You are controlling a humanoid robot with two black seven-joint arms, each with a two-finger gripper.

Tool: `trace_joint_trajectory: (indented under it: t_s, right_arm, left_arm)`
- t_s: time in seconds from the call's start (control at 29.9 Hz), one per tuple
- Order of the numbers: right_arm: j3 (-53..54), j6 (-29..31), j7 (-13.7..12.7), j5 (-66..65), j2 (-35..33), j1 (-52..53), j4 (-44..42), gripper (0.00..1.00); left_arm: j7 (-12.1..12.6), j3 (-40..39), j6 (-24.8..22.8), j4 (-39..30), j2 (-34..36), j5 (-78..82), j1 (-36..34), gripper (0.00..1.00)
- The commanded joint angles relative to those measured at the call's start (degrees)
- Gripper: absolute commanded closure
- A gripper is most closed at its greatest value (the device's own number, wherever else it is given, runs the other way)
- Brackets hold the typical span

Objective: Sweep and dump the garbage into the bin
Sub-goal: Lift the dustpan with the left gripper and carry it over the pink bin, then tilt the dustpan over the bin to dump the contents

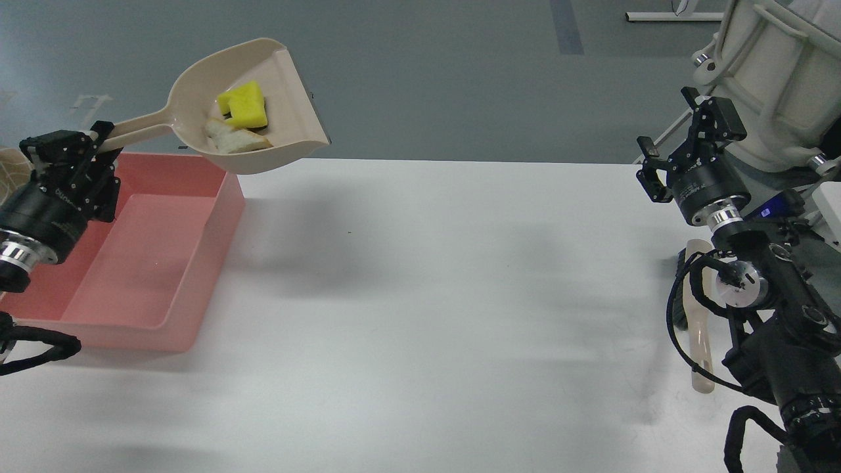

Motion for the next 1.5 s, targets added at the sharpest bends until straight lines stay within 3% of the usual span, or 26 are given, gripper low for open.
trace_joint_trajectory:
  t_s: [0.0,0.37,0.53,1.07,1.47]
  right_arm:
    - [0.0,0.0,0.0,0.1,0.2,-0.1,1.3,0.0]
    - [0.1,0.2,0.0,0.2,-0.1,-0.5,3.5,0.0]
    - [0.1,0.2,0.0,0.2,-0.1,-0.4,3.7,0.0]
    - [0.1,0.5,0.0,0.2,-0.6,-3.2,8.6,0.0]
    - [0.1,0.5,0.3,0.3,-0.6,-5.1,8.6,0.0]
  left_arm:
    - [-0.6,-6.1,-0.6,0.0,1.3,0.1,6.7,1.0]
    - [-1.5,-18.5,-2.4,0.1,1.9,2.0,20.6,1.0]
    - [-1.1,-20.0,-1.9,0.1,5.1,5.7,24.2,1.0]
    - [-0.5,-22.2,-2.0,1.5,14.2,20.2,26.1,1.0]
    - [-0.9,-22.5,-2.2,3.2,27.3,25.1,25.6,1.0]
